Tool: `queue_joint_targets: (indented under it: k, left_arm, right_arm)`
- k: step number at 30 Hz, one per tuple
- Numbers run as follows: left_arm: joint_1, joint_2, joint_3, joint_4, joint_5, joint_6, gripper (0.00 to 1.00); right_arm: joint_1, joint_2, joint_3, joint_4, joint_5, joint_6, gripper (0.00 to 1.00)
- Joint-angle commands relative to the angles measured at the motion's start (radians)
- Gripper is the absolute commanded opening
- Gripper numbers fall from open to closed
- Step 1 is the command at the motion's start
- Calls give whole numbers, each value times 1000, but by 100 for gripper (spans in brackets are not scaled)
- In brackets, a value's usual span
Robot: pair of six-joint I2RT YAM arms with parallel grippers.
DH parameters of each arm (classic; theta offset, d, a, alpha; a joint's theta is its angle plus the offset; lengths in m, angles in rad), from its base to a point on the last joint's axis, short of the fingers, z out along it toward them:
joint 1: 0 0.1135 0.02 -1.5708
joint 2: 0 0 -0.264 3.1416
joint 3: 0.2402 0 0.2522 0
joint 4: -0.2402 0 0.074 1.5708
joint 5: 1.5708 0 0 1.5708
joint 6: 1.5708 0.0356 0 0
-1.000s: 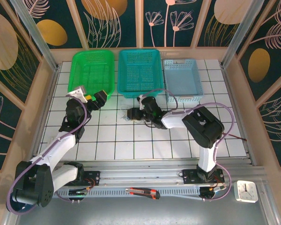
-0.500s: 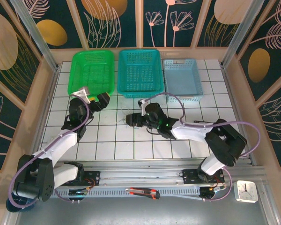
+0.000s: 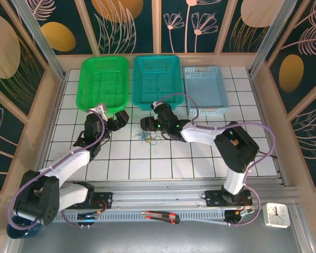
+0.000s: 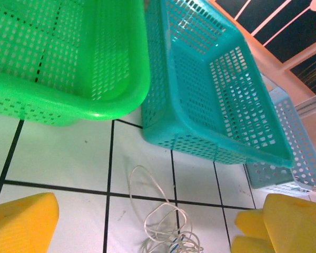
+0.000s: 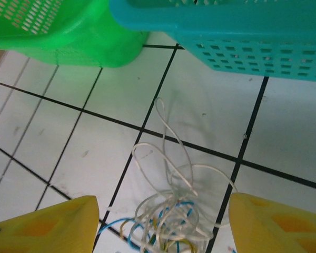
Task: Untangle the cables
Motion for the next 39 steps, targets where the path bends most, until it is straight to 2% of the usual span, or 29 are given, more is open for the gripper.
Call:
queue_joint_targets:
  k: [1,4,6,9,12,17,19,23,29,33,37,39]
  left_arm:
    - [-4,0,-11,-18,-18,-20,99]
    - [-3,1,-7,-26,-20,-13,99]
    - [-4,9,0,-30,-12,-4,99]
    - [-3,26,3,2,43,19,99]
    - [-3,54,21,8,74,16,99]
    - [-13,100,57,2,107,6,99]
    - [-26,114,71,-2,111,8,99]
    - [-59,138,87,-12,98,14,99]
    - [-72,149,74,-15,95,0,98]
    - [-75,141,61,-35,119,-10,94]
    - [-78,136,43,-80,169,-38,84]
    - [-98,127,31,-123,158,-43,81]
  right_arm:
    - [1,80,56,-18,-21,-21,64]
    - [13,92,38,17,-50,1,59]
    - [26,78,2,40,-72,13,51]
    - [50,50,-66,52,-77,29,41]
    - [72,3,-152,67,-71,51,36]
    - [84,-100,-281,91,-57,95,37]
    - [84,-145,-300,82,-42,97,42]
    - [77,-217,-275,32,-1,64,54]
    - [56,-236,-175,-62,33,-16,56]
    - [56,-218,-133,-112,40,-52,56]
    - [56,-231,-152,-116,64,-38,56]
    - [55,-246,-173,-109,74,-22,56]
